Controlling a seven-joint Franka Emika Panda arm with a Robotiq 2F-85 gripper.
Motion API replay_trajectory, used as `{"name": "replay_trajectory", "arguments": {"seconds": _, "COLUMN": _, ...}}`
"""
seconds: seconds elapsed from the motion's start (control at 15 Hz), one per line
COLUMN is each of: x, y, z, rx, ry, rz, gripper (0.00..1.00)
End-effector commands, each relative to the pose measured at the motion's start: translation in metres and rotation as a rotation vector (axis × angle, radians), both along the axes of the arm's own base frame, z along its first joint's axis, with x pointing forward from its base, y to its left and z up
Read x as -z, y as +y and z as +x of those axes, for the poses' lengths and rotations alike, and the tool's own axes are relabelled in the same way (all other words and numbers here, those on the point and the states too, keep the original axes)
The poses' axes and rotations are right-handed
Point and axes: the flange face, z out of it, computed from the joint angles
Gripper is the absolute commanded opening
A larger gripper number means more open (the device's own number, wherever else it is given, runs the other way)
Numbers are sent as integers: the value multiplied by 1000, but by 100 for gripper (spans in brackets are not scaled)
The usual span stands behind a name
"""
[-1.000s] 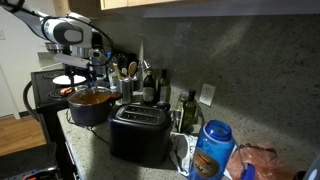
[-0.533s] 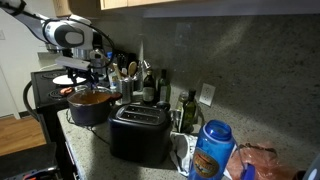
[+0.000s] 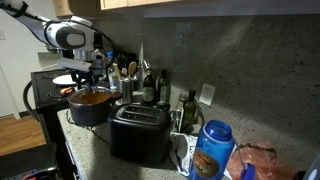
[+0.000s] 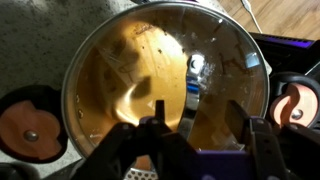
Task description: Take the lid off the pot and put it on the counter
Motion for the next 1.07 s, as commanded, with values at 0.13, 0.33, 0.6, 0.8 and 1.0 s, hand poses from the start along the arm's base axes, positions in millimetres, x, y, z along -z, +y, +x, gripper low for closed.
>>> {"name": "replay_trajectory", "arguments": {"seconds": 0.13, "x": 3, "y": 1, "z": 3, "rx": 12, "ry": -27, "rz": 17, "gripper": 18}}
{"name": "replay_trajectory", "arguments": {"seconds": 0.33, "x": 0, "y": -2, "z": 8, "rx": 26, "ry": -35, "rz": 26, "gripper": 4}}
{"name": "replay_trajectory", "arguments": {"seconds": 0.6, "x": -9, "y": -4, "z": 12, "rx": 23, "ry": -37, "rz": 31, "gripper": 7}}
{"name": "replay_trajectory", "arguments": {"seconds": 0.8, "x": -17, "y": -4, "z": 14, "rx": 20, "ry": -43, "rz": 33, "gripper": 7}}
{"name": "replay_trajectory", "arguments": {"seconds": 1.0, "x": -31, "y": -6, "z": 18, "rx": 20, "ry": -58, "rz": 43, "gripper": 7}}
